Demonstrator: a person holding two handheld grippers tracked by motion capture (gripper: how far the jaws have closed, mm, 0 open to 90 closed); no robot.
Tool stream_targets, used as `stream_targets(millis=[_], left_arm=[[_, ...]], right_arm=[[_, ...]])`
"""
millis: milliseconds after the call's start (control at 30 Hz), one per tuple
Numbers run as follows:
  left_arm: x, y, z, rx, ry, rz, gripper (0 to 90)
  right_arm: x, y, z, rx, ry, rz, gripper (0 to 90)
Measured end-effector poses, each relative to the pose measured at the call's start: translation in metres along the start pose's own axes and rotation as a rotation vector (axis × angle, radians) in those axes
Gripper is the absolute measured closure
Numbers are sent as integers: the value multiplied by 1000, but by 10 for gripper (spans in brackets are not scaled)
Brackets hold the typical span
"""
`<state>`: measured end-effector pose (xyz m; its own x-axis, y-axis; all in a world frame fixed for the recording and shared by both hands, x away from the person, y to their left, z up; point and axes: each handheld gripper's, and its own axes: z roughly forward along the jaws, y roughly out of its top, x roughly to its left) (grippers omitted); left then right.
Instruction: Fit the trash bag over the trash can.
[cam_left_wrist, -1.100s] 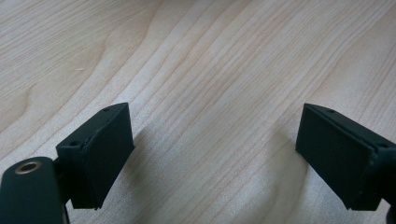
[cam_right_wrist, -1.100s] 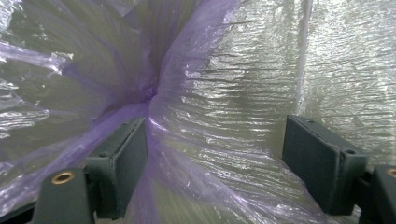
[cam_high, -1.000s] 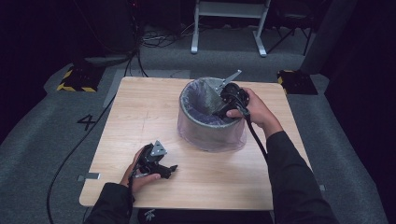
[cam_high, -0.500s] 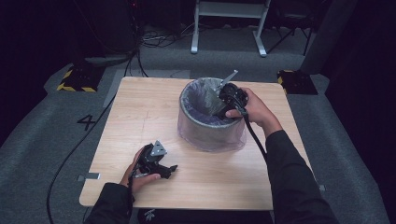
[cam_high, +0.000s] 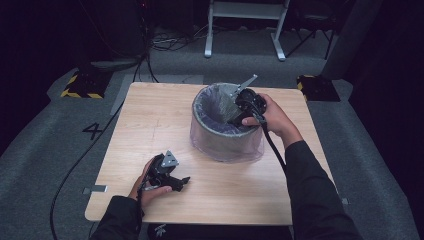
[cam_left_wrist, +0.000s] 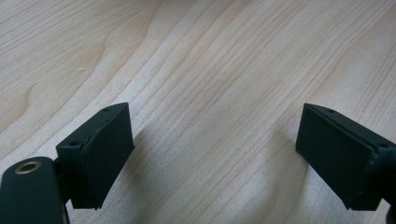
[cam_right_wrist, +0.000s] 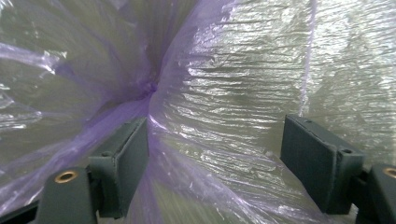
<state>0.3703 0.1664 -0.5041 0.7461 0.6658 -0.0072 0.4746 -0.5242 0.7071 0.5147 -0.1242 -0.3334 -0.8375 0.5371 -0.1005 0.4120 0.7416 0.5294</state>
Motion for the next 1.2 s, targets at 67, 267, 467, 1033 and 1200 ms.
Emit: stream_targets(millis=[67, 267, 467, 1033, 1200], left_arm=[[0, 0, 0, -1, 1, 1, 107], [0, 0, 0, 0, 0, 0, 107], [0, 0, 0, 2, 1, 0, 107], [0, 0, 0, 0, 1, 0, 107], [0, 0, 0, 1, 1, 0, 107]], right_arm=[[-1, -1, -1, -7, -1, 14, 246], [-2, -3, -3, -38, 7, 44, 242], [-2, -5, -7, -61, 9, 52, 243], [-2, -13, -17, -190, -24, 70, 192], [-2, -17, -21, -262, -19, 65, 190]])
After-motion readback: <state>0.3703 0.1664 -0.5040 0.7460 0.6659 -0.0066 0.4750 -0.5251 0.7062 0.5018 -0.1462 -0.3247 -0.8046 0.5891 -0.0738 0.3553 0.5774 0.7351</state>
